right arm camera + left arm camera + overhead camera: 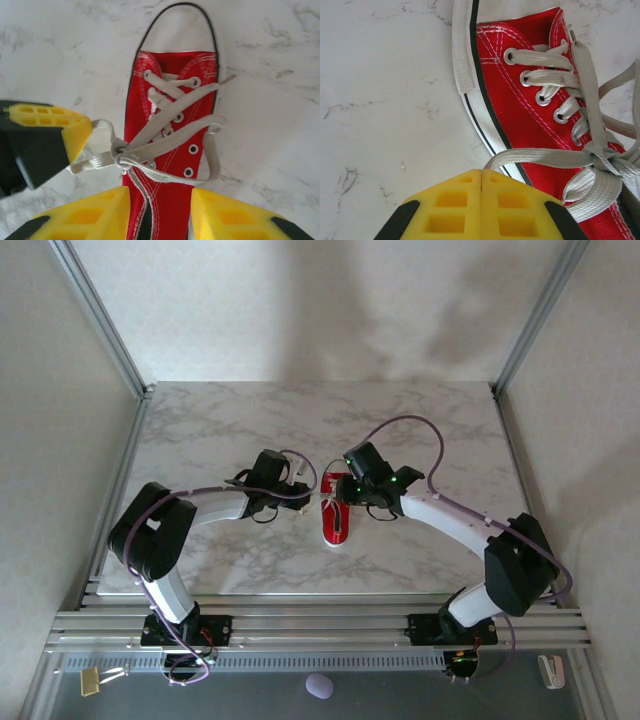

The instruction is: Tie the shoes

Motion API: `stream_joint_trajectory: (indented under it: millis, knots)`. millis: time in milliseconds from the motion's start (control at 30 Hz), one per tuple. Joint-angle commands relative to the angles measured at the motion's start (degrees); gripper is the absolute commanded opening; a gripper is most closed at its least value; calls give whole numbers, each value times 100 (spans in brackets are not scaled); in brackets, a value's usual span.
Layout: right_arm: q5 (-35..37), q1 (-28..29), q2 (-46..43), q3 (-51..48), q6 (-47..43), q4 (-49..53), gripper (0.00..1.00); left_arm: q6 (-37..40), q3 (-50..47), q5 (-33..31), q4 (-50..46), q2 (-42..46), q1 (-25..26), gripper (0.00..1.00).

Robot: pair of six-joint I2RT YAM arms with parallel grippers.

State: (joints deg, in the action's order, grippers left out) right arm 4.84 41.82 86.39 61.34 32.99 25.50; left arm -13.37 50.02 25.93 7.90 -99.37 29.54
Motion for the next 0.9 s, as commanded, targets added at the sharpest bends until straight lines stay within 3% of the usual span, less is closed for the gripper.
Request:
stream_joint_trajectory:
  millis: [0, 233, 533, 633, 867]
  knots:
    - [17, 19, 294, 307, -1119, 131, 37, 26, -18, 80, 50, 62, 13, 0]
    - [-504, -43, 730, 538, -2133, 368, 46, 5, -32, 86, 70, 80, 8, 0]
    - [-243, -43, 1175, 907, -2392, 569, 43, 36, -1, 105, 23, 78, 8, 0]
    - [-238, -43, 1222, 973, -2425, 620, 38, 36, 11, 105, 25, 64, 8, 0]
    - [-186, -44, 1077, 871, -2421, 657, 10, 26, 17, 88, 27, 44, 8, 0]
